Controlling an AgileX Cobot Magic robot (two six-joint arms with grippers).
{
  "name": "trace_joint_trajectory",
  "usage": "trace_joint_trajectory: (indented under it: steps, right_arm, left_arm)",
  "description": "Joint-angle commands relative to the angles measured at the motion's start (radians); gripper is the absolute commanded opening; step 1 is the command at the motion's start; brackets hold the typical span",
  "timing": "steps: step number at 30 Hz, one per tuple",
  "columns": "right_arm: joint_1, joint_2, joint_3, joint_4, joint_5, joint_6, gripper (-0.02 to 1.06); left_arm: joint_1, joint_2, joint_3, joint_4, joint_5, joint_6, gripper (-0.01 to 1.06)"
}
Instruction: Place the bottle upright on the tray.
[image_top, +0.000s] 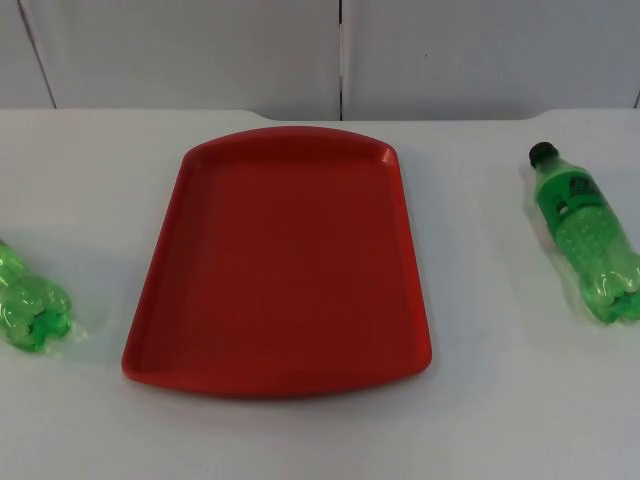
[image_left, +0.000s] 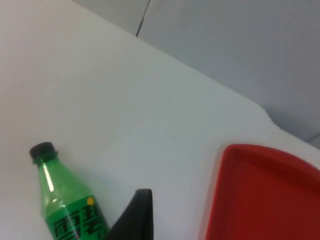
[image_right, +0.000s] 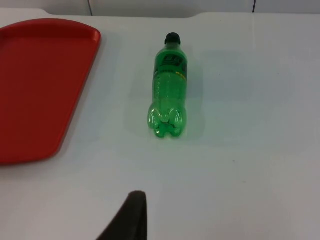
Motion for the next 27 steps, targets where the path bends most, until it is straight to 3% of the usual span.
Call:
trace_joint_trajectory:
  steps: [1, 3, 8, 13, 18, 23, 27]
  right_arm:
    - [-0.005, 0.0, -0.001, 0.0, -0.008, -0.002, 1.05]
    - [-0.005, 0.0, -0.001, 0.0, -0.008, -0.002, 1.05]
    - [-0.005, 0.0, -0.001, 0.0, -0.008, -0.002, 1.05]
    - [-0.005, 0.0, -0.001, 0.0, -0.008, -0.002, 1.05]
    - [-0.005, 0.0, -0.001, 0.0, -0.008, -0.002, 1.05]
    - [-0.005, 0.0, -0.001, 0.0, -0.008, -0.002, 1.05]
    - [-0.005, 0.0, -0.001, 0.0, -0.008, -0.002, 1.05]
  left_arm:
    - [0.003, 0.074, -0.097, 0.037, 0.112, -0.032, 1.05]
    - [0.003, 0.156, -0.184, 0.06, 0.215, -0.081, 1.05]
    - [0.005, 0.242, -0.282, 0.062, 0.313, -0.18, 1.05]
    - [0.005, 0.312, -0.329, 0.14, 0.412, -0.433, 1.05]
    - [0.005, 0.327, -0.329, 0.15, 0.399, -0.433, 1.05]
    - [0.005, 0.354, -0.329, 0.126, 0.335, -0.349, 1.05]
    - [0.005, 0.387, -0.329, 0.11, 0.332, -0.319, 1.05]
